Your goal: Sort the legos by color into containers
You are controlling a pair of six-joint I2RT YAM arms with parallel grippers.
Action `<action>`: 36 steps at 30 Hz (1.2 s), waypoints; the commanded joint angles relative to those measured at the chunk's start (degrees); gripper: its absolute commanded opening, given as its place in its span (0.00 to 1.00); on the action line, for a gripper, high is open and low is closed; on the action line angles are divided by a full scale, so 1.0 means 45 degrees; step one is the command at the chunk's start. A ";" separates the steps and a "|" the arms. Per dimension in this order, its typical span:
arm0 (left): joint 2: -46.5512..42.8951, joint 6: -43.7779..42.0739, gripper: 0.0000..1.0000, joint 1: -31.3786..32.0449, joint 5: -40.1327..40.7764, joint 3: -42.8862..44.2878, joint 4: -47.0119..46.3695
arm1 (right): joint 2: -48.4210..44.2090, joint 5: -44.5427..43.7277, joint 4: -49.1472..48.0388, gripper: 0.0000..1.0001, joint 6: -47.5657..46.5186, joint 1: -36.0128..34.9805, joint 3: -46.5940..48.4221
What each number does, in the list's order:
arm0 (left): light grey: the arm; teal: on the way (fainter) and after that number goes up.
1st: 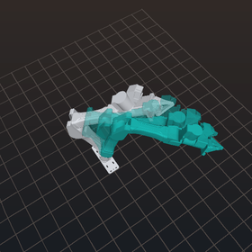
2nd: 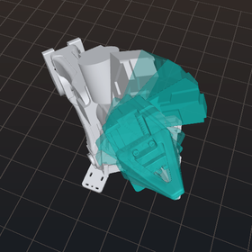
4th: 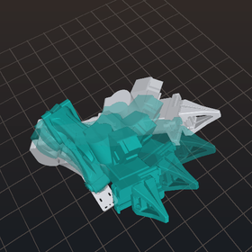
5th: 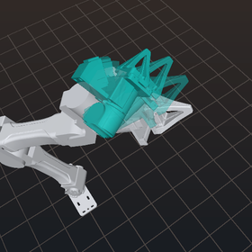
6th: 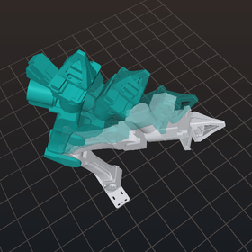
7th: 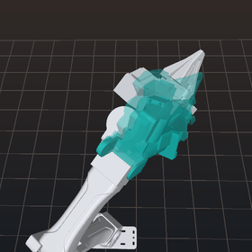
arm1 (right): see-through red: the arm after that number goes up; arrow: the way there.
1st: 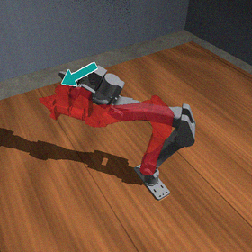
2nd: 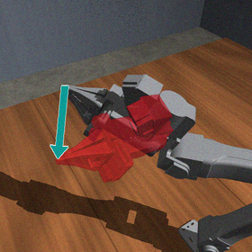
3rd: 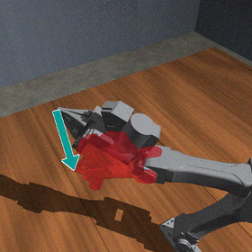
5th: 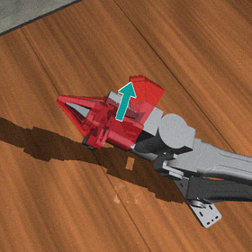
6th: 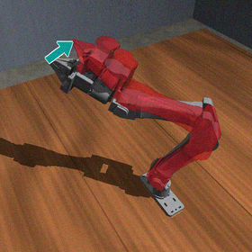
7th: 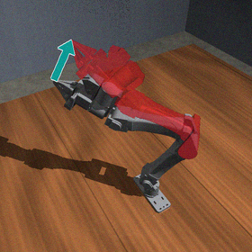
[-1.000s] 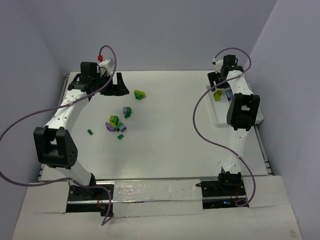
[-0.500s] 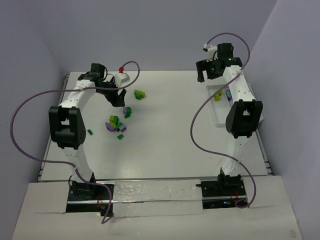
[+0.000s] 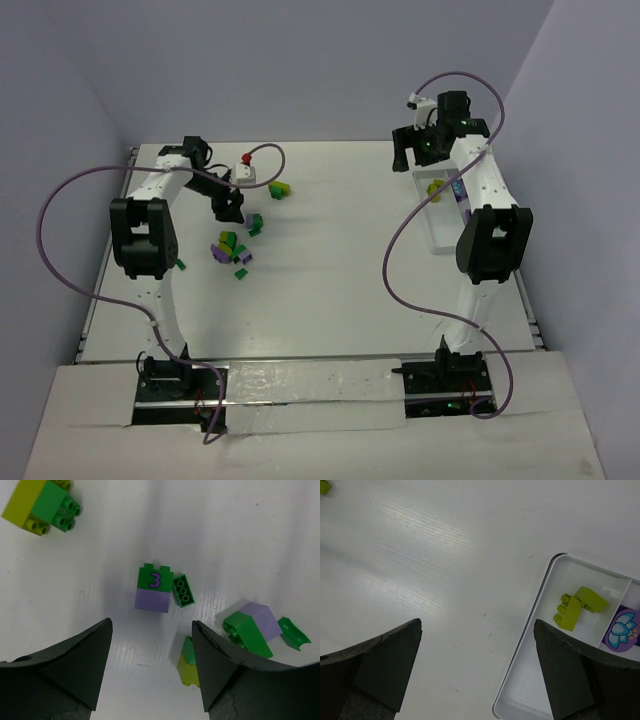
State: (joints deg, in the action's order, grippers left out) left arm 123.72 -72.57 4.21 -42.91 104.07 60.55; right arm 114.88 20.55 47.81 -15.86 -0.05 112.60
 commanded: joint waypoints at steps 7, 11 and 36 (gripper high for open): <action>0.0587 -0.0651 0.74 0.0314 -0.1120 -0.0294 -0.0719 | -0.0860 0.0454 0.0250 1.00 0.0145 0.0071 -0.0255; 0.0706 -0.0601 0.73 0.0428 -0.0953 -0.0407 -0.1051 | -0.0860 0.0528 0.0215 1.00 0.0090 0.0071 -0.0424; 0.1031 -0.0432 0.38 0.0628 -0.0369 -0.0355 -0.1599 | -0.1219 0.1132 0.0059 1.00 0.0172 0.0071 -0.0922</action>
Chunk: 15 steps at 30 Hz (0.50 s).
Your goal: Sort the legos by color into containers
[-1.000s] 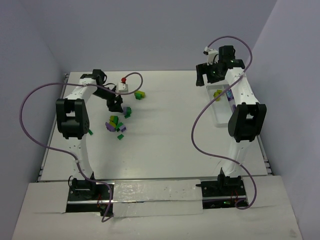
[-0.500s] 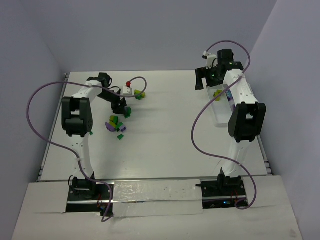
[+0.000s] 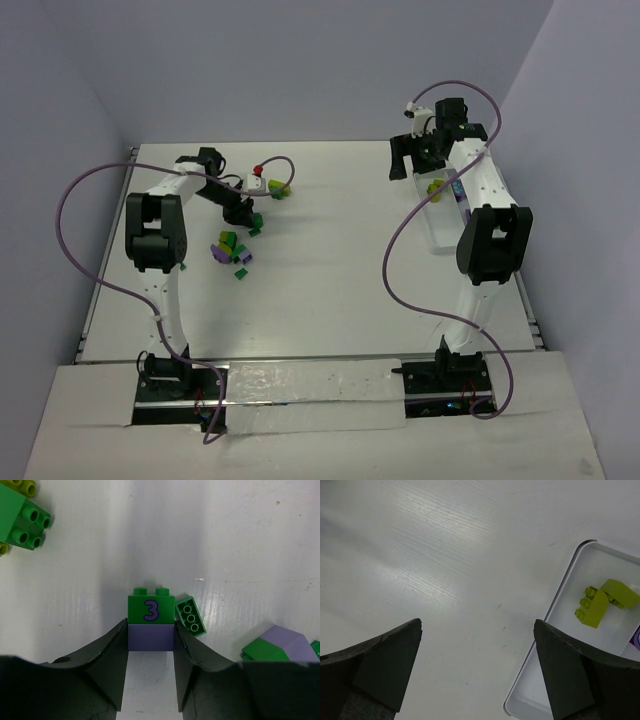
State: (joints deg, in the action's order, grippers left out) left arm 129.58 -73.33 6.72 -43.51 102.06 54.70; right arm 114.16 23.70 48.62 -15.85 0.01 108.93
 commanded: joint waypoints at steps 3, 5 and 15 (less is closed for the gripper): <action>-0.0682 -0.0100 0.30 0.0104 -0.0392 0.0227 -0.0063 | -0.1308 0.1017 -0.0189 1.00 0.0365 0.0052 -0.0263; -0.1098 0.0251 0.22 0.0150 -0.0654 0.0555 0.0466 | -0.1630 0.1723 -0.0268 1.00 0.0468 -0.0028 -0.0441; -0.5432 0.7208 0.00 0.1255 -0.4985 -0.0715 -0.0045 | -0.4567 0.5950 -0.3921 1.00 0.2975 -0.0996 -0.4279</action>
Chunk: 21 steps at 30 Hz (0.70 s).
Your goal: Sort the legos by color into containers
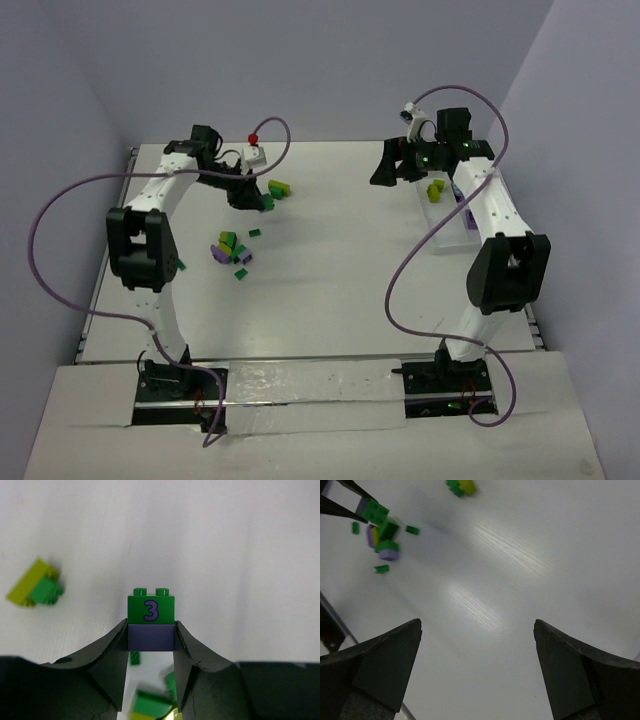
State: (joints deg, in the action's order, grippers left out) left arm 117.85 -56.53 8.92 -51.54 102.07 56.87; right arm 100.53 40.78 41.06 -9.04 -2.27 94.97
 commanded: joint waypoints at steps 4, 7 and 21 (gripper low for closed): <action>-0.5300 0.8753 0.00 0.2373 -0.2504 -0.3848 -0.5126 | -0.1955 0.3102 -0.2386 1.00 0.2537 -0.1572 -0.1715; -0.6441 1.0136 0.00 0.3135 -0.2178 -0.5062 -0.7012 | -0.2472 0.4021 -0.3595 1.00 0.3407 -0.2285 -0.2646; -0.6123 1.1578 0.00 0.4260 -0.4105 -0.4498 -0.6694 | -0.3623 0.6263 -0.3578 1.00 0.2146 -0.4327 -0.3345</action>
State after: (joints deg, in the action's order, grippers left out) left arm 89.59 -6.80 27.48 -66.44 79.75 29.21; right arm 87.05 64.38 25.98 2.47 -20.79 80.14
